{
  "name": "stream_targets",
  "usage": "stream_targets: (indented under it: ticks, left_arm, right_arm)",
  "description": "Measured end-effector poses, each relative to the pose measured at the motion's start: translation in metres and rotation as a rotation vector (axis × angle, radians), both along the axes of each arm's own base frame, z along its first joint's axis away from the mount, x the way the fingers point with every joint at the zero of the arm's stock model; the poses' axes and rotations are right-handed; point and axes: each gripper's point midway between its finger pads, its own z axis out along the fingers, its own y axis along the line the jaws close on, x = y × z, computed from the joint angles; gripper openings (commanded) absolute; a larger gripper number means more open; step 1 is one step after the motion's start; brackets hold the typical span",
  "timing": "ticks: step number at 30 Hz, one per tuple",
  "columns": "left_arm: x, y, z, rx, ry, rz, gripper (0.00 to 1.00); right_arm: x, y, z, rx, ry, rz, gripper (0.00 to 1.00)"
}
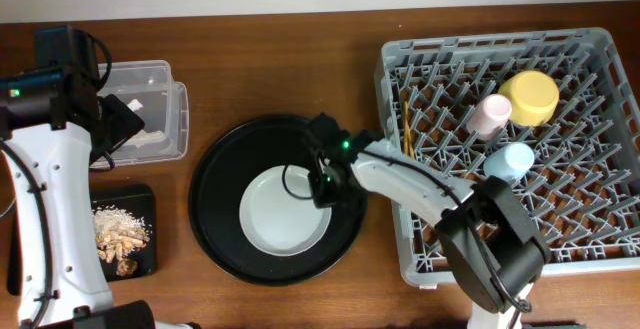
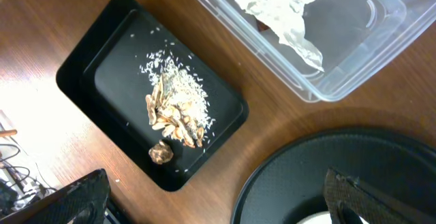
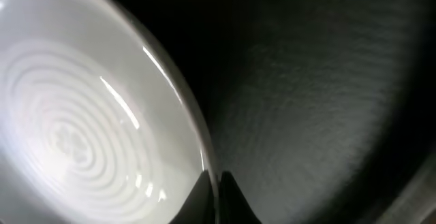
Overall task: Sort waste into correct bins and load items into the dishwasher rack
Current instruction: 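Grasp the white plate rim with the right gripper, then carry the plate to the rack's back left and stand it upright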
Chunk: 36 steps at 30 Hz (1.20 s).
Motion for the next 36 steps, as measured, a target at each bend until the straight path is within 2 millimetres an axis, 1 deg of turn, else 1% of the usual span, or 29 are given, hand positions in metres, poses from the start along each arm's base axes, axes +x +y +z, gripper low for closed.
stream_targets:
  ticks: [2, 5, 8, 10, 11, 13, 16, 17, 19, 21, 23, 26, 29, 33, 36]
  left_arm:
    - [0.000, 0.000, 0.000, 0.000, 0.000, 0.000, 1.00]
    - [0.000, 0.000, 0.000, 0.000, 0.000, 0.000, 1.00]
    - [0.000, 0.000, 0.000, 0.000, 0.000, 0.000, 1.00]
    - [0.000, 0.000, 0.000, 0.000, 0.000, 0.000, 1.00]
    - [0.000, 0.000, 0.000, 0.000, 0.000, 0.000, 1.00]
    - [0.000, 0.000, 0.000, 0.000, 0.000, 0.000, 1.00]
    - [0.000, 0.000, 0.000, 0.000, 0.000, 0.000, 1.00]
    - [0.000, 0.000, 0.000, -0.001, 0.000, 0.000, 1.00]
    - [0.000, 0.000, 0.000, 0.000, 0.000, 0.000, 1.00]
    - [0.000, 0.000, 0.000, 0.000, 0.000, 0.000, 1.00]
    - [0.000, 0.000, 0.000, 0.000, 0.000, 0.000, 1.00]
    - [0.000, 0.000, 0.000, 0.000, 0.001, 0.000, 1.00]
    - [0.000, 0.000, 0.000, 0.000, 0.000, 0.000, 1.00]
    - [0.000, 0.000, 0.000, 0.000, 0.000, 0.000, 1.00]
    - [0.000, 0.000, 0.000, 0.000, 0.000, 0.000, 1.00]
  right_arm:
    - [0.020, -0.018, 0.028, -0.048, -0.018, -0.051, 0.04]
    - [0.069, -0.058, 0.088, -0.095, -0.116, -0.175, 0.04]
    - [0.108, -0.110, 0.145, -0.136, -0.234, -0.290, 0.04]
    - [0.124, -0.155, 0.175, -0.196, -0.308, -0.378, 0.04]
    - [0.129, -0.182, 0.189, -0.243, -0.340, -0.431, 0.04]
    - [0.132, -0.221, 0.201, -0.318, -0.372, -0.506, 0.04]
    - [0.132, -0.264, 0.205, -0.420, -0.387, -0.579, 0.04]
    - [0.132, -0.274, 0.206, -0.452, -0.391, -0.594, 0.04]
    - [0.134, -0.286, 0.208, -0.503, -0.414, -0.612, 0.04]
    - [0.138, -0.290, 0.206, -0.546, -0.441, -0.616, 0.04]
    - [0.141, -0.291, 0.199, -0.587, -0.457, -0.613, 0.04]
    - [0.144, -0.286, 0.185, -0.620, -0.464, -0.590, 0.04]
    - [0.148, -0.278, 0.177, -0.622, -0.484, -0.576, 0.04]
    - [0.150, -0.265, 0.164, -0.619, -0.486, -0.546, 0.04]
    - [0.146, -0.256, 0.156, -0.630, -0.476, -0.516, 0.04]
